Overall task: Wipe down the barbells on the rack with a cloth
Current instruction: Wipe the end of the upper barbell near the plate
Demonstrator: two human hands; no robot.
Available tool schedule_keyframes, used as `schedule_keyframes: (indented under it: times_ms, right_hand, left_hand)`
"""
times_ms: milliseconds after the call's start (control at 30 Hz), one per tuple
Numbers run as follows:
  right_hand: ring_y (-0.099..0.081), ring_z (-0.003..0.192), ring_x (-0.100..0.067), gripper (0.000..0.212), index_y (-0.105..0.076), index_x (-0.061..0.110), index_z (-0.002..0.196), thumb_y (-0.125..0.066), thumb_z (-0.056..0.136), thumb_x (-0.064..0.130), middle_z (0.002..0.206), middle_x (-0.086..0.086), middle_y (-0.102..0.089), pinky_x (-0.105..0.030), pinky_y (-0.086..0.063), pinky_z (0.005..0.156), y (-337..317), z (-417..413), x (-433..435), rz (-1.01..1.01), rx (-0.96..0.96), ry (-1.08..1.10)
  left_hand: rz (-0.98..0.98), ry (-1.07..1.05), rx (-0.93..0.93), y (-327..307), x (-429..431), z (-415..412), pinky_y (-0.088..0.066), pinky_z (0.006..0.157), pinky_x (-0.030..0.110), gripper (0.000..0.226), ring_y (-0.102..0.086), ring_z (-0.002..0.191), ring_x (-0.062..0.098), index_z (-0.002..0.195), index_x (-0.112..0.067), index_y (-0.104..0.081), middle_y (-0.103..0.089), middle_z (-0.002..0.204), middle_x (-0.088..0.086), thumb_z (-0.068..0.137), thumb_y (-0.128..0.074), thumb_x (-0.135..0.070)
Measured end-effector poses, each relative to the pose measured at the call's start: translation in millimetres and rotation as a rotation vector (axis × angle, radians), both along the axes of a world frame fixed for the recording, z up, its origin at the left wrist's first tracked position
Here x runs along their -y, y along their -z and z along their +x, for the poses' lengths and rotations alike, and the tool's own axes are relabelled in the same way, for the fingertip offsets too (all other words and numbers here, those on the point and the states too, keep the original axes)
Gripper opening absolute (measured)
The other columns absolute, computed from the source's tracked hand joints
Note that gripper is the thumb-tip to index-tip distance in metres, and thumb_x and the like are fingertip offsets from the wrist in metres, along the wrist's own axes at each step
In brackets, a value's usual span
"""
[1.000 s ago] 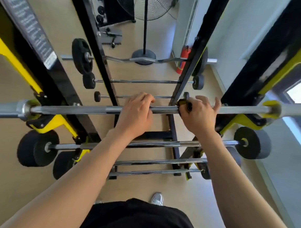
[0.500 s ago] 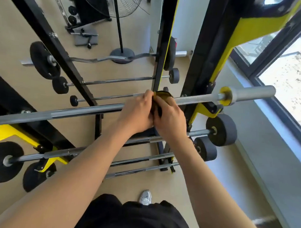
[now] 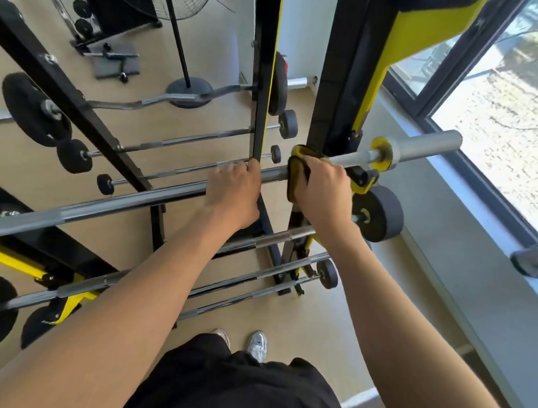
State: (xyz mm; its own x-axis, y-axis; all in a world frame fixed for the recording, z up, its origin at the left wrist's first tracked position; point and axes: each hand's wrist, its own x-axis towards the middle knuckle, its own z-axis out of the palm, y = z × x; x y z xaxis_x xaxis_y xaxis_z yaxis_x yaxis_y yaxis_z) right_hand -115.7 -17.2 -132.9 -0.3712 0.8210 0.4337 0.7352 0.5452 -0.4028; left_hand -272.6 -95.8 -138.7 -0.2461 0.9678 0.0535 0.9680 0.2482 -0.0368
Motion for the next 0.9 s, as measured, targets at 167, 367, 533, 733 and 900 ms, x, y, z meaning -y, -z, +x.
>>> schedule_keyframes:
  times_ms: [167,367,533,733,900]
  right_hand:
    - [-0.062,0.073,-0.014,0.019,-0.073,0.012,0.105,-0.06,0.105,0.025,0.088,0.0,-0.07,-0.026,-0.05,0.065,8,-17,14,-0.046,-0.056,0.106]
    - [-0.056,0.061,-0.011,0.022,-0.073,0.011,0.094,-0.057,0.104,0.022,0.076,0.001,-0.065,-0.031,-0.056,0.066,-11,-6,-4,-0.13,-0.022,0.109]
    - [-0.072,0.089,-0.02,0.021,-0.072,0.022,0.12,-0.06,0.105,0.03,0.103,0.002,-0.075,-0.033,-0.06,0.078,-1,-21,21,-0.077,0.068,-0.023]
    - [-0.067,0.073,-0.018,0.018,-0.072,0.013,0.099,-0.058,0.104,0.021,0.083,0.003,-0.065,-0.028,-0.055,0.069,-13,-6,-9,-0.111,0.031,0.209]
    - [-0.07,0.086,-0.019,0.02,-0.067,0.015,0.122,-0.061,0.103,0.021,0.099,-0.001,-0.071,-0.03,-0.057,0.073,3,-9,16,-0.092,0.088,-0.024]
  left_hand:
    - [0.044,0.006,-0.059,2,-6,-1,-0.043,0.067,0.036,0.035,-0.067,0.087,0.029,0.119,-0.011,-0.052,-0.068,0.101,0.009,0.088,-0.065,-0.02]
    - [0.156,-0.05,-0.114,10,-11,-4,-0.02,0.045,0.025,0.021,-0.045,0.046,0.02,0.085,-0.016,-0.059,-0.059,0.061,0.001,0.1,-0.06,-0.03]
    - [0.13,-0.079,-0.036,10,-21,-6,-0.034,0.048,0.025,0.024,-0.053,0.051,0.022,0.078,-0.019,-0.063,-0.06,0.063,0.0,0.098,-0.06,-0.033]
    - [-0.148,-0.089,0.266,-10,-40,-19,-0.047,0.059,0.031,0.025,-0.06,0.072,0.022,0.093,-0.019,-0.062,-0.061,0.08,-0.001,0.085,-0.067,-0.042]
    - [0.12,-0.061,0.076,3,-20,-3,-0.038,0.054,0.03,0.02,-0.054,0.062,0.021,0.088,-0.02,-0.055,-0.058,0.073,-0.001,0.087,-0.064,-0.038]
